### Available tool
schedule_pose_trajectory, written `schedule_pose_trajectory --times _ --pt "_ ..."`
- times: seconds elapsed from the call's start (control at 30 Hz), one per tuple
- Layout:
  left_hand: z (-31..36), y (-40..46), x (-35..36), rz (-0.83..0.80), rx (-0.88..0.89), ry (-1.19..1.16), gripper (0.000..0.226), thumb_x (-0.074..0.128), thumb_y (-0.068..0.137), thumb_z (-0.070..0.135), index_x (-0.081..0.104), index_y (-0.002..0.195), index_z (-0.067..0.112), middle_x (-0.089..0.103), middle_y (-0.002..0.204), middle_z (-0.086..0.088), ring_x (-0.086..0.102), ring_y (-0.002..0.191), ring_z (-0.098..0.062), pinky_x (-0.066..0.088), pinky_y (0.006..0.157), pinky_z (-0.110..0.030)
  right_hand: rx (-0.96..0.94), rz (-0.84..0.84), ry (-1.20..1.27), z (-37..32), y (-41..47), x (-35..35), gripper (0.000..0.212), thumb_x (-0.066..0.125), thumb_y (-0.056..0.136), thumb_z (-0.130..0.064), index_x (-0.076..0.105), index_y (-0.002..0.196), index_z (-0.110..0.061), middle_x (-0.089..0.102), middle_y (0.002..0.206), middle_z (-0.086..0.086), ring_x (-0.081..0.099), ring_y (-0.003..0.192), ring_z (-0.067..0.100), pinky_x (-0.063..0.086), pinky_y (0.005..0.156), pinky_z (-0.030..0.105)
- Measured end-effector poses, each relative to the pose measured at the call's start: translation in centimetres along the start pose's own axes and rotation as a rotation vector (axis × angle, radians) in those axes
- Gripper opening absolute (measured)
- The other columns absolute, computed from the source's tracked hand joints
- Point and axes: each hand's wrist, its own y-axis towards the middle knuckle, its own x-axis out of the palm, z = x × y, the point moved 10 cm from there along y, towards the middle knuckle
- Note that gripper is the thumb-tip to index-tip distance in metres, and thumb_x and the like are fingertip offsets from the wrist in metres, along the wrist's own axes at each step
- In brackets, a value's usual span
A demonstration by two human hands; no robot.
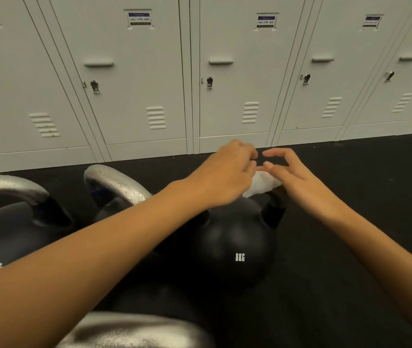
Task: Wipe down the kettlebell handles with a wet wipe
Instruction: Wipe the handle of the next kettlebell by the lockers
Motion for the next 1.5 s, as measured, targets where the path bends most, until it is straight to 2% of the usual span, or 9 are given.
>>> schedule_pose_trajectory --times 0.17,0.3,0.4,0.53,0.67,0.87,1.13,1.3,1.5 --pt "2.1 1.8 3.2 -0.084 0.095 0.426 0.035 0.039 0.103 0.035 0.055 0.118 0.007 0.051 0.116 -0.011 0.048 0.109 -0.026 0.033 0.079 -0.03 0.099 0.186 0.324 2.0 0.0 -1.7 0.03 0.034 0.105 -0.038 0.046 0.129 -0.025 0.064 0.119 -0.007 0.066 0.102 0.007 0.047 0.09 0.027" --pt "1.3 1.9 4.0 -0.121 0.139 0.451 0.043 0.033 0.103 0.04 0.054 0.12 0.007 0.043 0.116 -0.009 0.039 0.107 -0.021 0.036 0.089 -0.031 0.122 0.194 0.243 3.6 -0.1 -1.0 0.051 0.025 0.101 -0.057 0.054 0.127 -0.024 0.063 0.123 -0.002 0.059 0.116 0.012 0.042 0.107 0.038" --pt "0.9 0.8 4.2 -0.111 0.229 0.433 0.042 0.032 0.103 0.041 0.048 0.134 0.018 0.036 0.114 -0.002 0.037 0.106 -0.016 0.038 0.088 -0.03 0.113 0.166 0.15 4.0 -0.2 -0.1 0.058 0.021 0.094 -0.069 0.063 0.114 -0.034 0.067 0.112 -0.008 0.061 0.107 0.002 0.044 0.098 0.03" --pt "0.8 -0.9 4.8 -0.081 0.353 0.457 0.051 0.038 0.102 0.033 0.028 0.151 0.022 0.037 0.149 -0.006 0.044 0.128 -0.025 0.041 0.104 -0.039 0.146 0.157 0.171 3.6 -0.3 0.1 0.055 0.016 0.097 -0.061 0.067 0.098 -0.039 0.071 0.096 -0.01 0.064 0.088 -0.006 0.043 0.073 0.01" --pt "-0.2 -1.4 4.4 -0.056 0.384 0.498 0.054 0.043 0.102 0.031 0.026 0.152 0.023 0.035 0.154 -0.001 0.047 0.129 -0.025 0.046 0.102 -0.041 0.151 0.127 0.114 3.4 -0.2 0.1 0.062 0.01 0.1 -0.058 0.069 0.096 -0.039 0.07 0.093 -0.014 0.061 0.088 -0.011 0.039 0.07 0.004" --pt "-0.8 -3.1 3.1 0.038 0.473 0.474 0.048 0.043 0.097 0.026 0.043 0.144 0.014 0.05 0.144 -0.01 0.06 0.117 -0.031 0.059 0.079 -0.046 0.144 0.117 0.155 4.4 0.3 0.2 0.074 0.008 0.098 -0.061 0.074 0.103 -0.028 0.073 0.103 -0.001 0.063 0.104 0.009 0.041 0.094 0.023" --pt "-1.6 -4.3 2.3 0.088 0.486 0.507 0.056 0.062 0.092 0.018 0.044 0.144 0.013 0.049 0.145 -0.012 0.057 0.122 -0.03 0.055 0.09 -0.042 0.21 0.133 0.222 4.9 0.4 0.1 0.075 0.007 0.1 -0.058 0.07 0.114 -0.019 0.071 0.103 -0.001 0.061 0.099 0.006 0.038 0.083 0.017" --pt "1.5 -2.9 3.7 0.149 0.549 0.602 0.07 0.084 0.067 0.004 0.057 0.132 0.005 0.063 0.123 -0.018 0.065 0.106 -0.032 0.052 0.092 -0.045 0.191 0.097 0.308 4.9 0.4 0.4 0.081 0.006 0.098 -0.061 0.074 0.103 -0.018 0.075 0.1 0.003 0.065 0.104 0.01 0.042 0.096 0.023" --pt "4.7 -1.6 6.9 0.149 0.649 0.76 0.056 0.073 0.076 0.008 0.058 0.13 0.008 0.063 0.121 -0.017 0.062 0.108 -0.033 0.045 0.102 -0.053 0.23 0.065 0.48 6.0 0.4 0.6 0.09 0.007 0.093 -0.07 0.07 0.112 -0.009 0.075 0.105 0.006 0.068 0.105 0.008 0.047 0.098 0.026"
